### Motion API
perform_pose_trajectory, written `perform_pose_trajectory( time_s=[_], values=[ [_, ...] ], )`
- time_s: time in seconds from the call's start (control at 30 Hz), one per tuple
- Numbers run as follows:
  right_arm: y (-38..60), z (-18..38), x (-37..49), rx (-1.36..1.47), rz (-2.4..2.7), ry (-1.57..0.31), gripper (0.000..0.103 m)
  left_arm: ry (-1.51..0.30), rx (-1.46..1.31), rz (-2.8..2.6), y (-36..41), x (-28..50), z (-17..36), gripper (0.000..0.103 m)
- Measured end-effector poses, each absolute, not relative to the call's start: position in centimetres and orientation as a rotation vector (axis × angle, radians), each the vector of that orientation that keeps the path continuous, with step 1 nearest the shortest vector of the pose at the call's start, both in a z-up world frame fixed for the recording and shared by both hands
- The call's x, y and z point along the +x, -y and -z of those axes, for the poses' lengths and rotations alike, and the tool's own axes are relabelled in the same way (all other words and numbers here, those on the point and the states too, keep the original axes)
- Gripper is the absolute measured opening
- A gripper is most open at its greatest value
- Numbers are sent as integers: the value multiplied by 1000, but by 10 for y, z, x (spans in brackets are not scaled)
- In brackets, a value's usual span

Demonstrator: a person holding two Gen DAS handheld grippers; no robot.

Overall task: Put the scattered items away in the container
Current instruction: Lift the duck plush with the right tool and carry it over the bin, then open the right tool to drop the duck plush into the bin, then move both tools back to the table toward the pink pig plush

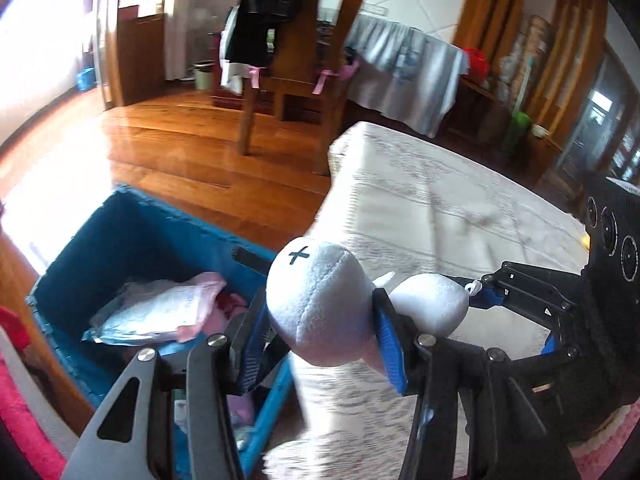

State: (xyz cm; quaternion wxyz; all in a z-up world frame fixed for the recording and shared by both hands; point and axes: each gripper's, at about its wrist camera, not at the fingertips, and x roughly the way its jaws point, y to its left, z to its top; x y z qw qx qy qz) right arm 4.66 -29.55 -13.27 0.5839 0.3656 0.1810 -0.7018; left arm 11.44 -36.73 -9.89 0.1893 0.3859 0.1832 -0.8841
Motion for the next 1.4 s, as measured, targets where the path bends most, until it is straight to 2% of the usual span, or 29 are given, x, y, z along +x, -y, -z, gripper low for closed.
perform_pose_trajectory(
  time_s=[0.13, 0.3, 0.4, 0.43, 0.47, 0.53, 0.77, 0.8, 0.83, 0.9, 1.1, 1.4],
  values=[
    [336, 136, 56, 837, 1592, -447, 48, -576, 1050, 2406, 403, 130, 101, 49],
    [373, 139, 59, 842, 1557, -451, 48, -563, 1042, 2358, 428, 135, 103, 49],
    [384, 139, 59, 855, 1556, -419, 50, -574, 1032, 2335, 445, 139, 103, 54],
    [387, 139, 58, 857, 1561, -406, 58, -580, 1027, 2328, 451, 141, 103, 57],
    [391, 139, 55, 861, 1569, -400, 75, -575, 1028, 2307, 457, 142, 104, 57],
    [397, 139, 51, 869, 1596, -397, 100, -557, 1035, 2247, 469, 143, 107, 62],
    [382, 131, 37, 899, 1652, -353, 100, -558, 1050, 2133, 488, 151, 112, 64],
    [379, 130, 34, 902, 1661, -347, 100, -554, 1055, 2141, 485, 149, 111, 69],
    [371, 128, 28, 908, 1680, -338, 101, -549, 1060, 2151, 482, 146, 111, 77],
    [352, 123, 13, 923, 1727, -318, 100, -538, 1069, 2173, 475, 140, 109, 84],
    [255, 103, -43, 964, 1928, -188, 101, -457, 1152, 2345, 419, 84, 92, 84],
    [61, 83, -99, 1025, 2299, 9, 101, -278, 1279, 2660, 283, -12, 64, 84]
  ],
)
